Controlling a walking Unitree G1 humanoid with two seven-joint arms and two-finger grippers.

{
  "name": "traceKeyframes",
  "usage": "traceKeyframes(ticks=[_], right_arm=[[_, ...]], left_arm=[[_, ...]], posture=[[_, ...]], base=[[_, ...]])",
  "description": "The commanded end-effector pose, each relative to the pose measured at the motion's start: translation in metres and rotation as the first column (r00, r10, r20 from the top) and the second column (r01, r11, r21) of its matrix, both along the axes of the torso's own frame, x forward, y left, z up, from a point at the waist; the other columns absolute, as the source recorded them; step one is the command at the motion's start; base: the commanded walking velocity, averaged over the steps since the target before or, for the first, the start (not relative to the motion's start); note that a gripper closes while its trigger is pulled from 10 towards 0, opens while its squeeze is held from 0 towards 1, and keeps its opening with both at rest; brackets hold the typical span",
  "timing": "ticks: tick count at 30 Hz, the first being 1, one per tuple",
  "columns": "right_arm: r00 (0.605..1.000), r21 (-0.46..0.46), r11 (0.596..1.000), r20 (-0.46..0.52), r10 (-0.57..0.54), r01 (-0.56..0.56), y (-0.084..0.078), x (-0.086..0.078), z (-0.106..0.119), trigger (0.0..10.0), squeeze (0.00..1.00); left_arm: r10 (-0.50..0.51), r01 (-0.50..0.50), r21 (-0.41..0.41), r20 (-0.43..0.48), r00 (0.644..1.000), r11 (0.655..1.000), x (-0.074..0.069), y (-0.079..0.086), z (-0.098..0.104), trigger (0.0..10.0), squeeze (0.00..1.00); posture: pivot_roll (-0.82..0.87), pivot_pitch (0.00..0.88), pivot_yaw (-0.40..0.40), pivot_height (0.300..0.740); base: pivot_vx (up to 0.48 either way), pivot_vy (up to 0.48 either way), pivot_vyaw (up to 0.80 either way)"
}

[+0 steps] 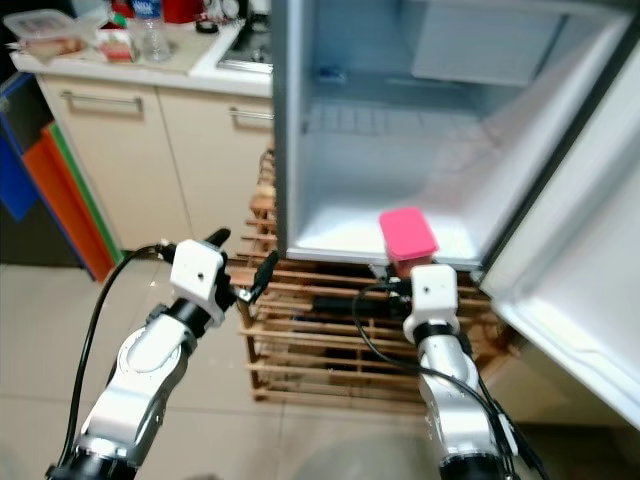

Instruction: Restocking fridge

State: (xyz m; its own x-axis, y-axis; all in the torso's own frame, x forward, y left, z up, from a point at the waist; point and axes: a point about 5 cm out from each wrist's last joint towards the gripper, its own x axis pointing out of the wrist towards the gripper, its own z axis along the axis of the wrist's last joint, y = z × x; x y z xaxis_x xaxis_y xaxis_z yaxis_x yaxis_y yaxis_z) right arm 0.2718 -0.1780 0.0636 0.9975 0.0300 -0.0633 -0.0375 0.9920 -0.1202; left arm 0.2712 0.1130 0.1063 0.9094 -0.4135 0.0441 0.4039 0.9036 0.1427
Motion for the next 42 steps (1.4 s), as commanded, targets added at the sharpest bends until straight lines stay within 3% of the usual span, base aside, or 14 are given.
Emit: traceKeyframes(ticks=[1, 16, 23, 31, 34, 42], right_arm=[[0.999, 0.008, 1.000, 0.032, 0.016, -0.017, 0.001, 0.002, 0.007, 0.0, 0.00], [0.987, -0.057, 0.990, 0.106, -0.122, 0.129, -0.059, 0.021, 0.034, 0.0, 0.00], [0.995, -0.057, 0.997, 0.093, -0.042, 0.047, -0.047, 0.015, 0.029, 0.0, 0.00], [0.994, 0.014, 0.996, 0.069, -0.085, 0.084, -0.041, 0.012, 0.024, 0.0, 0.00], [0.994, 0.047, 0.995, 0.064, -0.086, 0.083, -0.031, 0.009, 0.023, 0.0, 0.00], [0.995, 0.044, 0.996, 0.064, -0.081, 0.079, -0.023, 0.007, 0.022, 0.0, 0.00]], left_arm=[[-0.002, 0.002, 0.000, 0.017, 1.000, 1.000, 0.003, 0.001, 0.005, 10.0, 0.00], [-0.040, 0.040, -0.002, 0.032, 0.999, 0.999, 0.014, -0.006, 0.012, 10.0, 0.00], [-0.052, 0.053, -0.008, 0.027, 0.998, 0.999, 0.014, -0.011, 0.012, 10.0, 0.00], [-0.018, 0.018, -0.038, 0.011, 1.000, 0.999, 0.018, -0.010, 0.014, 10.0, 0.00], [-0.006, 0.006, -0.029, 0.010, 1.000, 1.000, 0.019, -0.009, 0.014, 10.0, 0.00], [-0.012, 0.011, -0.047, -0.002, 1.000, 0.999, 0.019, -0.012, 0.012, 10.0, 0.00]], posture=[[0.02, 0.000, -0.018, 0.740], [-0.04, 0.000, 0.017, 0.740], [-0.06, 0.000, 0.019, 0.740], [-0.05, 0.000, 0.017, 0.740], [-0.05, 0.000, 0.017, 0.740], [-0.06, 0.000, 0.015, 0.740]], base=[[0.000, 0.000, 0.00], [0.000, 0.000, 0.00], [0.000, 0.000, 0.00], [0.000, 0.000, 0.00], [0.000, 0.000, 0.00], [0.000, 0.000, 0.00]])
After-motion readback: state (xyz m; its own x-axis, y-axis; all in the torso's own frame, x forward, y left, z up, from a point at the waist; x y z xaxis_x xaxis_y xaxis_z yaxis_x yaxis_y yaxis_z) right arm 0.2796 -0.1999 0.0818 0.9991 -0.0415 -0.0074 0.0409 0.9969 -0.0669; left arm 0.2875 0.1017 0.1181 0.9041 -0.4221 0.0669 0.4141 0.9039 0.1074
